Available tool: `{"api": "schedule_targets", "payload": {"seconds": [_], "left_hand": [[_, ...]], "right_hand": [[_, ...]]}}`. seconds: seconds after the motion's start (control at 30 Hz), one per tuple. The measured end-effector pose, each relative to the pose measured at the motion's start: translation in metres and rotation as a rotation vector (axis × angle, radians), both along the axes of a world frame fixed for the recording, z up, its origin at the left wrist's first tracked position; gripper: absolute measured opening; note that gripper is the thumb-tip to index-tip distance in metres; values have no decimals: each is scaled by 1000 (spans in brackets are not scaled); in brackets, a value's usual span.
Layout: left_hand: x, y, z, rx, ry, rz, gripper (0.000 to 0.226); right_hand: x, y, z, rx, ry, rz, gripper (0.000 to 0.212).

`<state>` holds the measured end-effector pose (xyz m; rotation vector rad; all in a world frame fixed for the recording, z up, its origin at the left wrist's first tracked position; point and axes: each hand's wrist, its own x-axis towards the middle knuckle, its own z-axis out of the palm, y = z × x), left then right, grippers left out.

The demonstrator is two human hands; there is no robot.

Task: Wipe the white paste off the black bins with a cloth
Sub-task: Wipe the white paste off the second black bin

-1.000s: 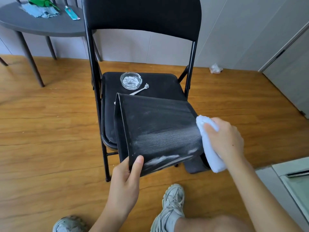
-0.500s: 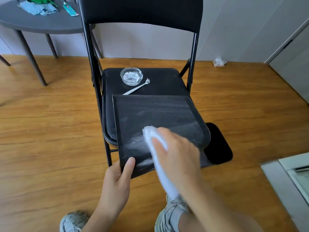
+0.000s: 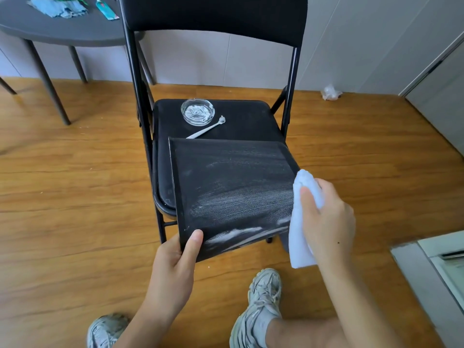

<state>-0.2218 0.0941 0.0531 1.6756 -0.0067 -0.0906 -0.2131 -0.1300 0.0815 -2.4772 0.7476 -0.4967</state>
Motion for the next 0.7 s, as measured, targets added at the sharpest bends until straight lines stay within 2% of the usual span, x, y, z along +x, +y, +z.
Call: {"api": "schedule_targets", "payload": {"seconds": [0.1,0.23,0.3,0.4,0.57,0.7], "left_hand": [[0,-1,1,-9,-5,8,35],[2,0,-1,-15,0,17,39],[4,0,2,-41,21,-7,48],[4,0,4,-56,46,-3,56],[1,0,-3,-52,9,-42,38],[2,0,-5,17,-10,-17,51]], "right_hand": [[1,22,9,25,48,120,25],[-4,85,23,-56,56,454,11],[-4,110,22,-51,24,560,16],[2,116,16,-10,33,586,29],[-4,93,15,-71,47,552,25],[1,49,12,0,29,386,27]]}}
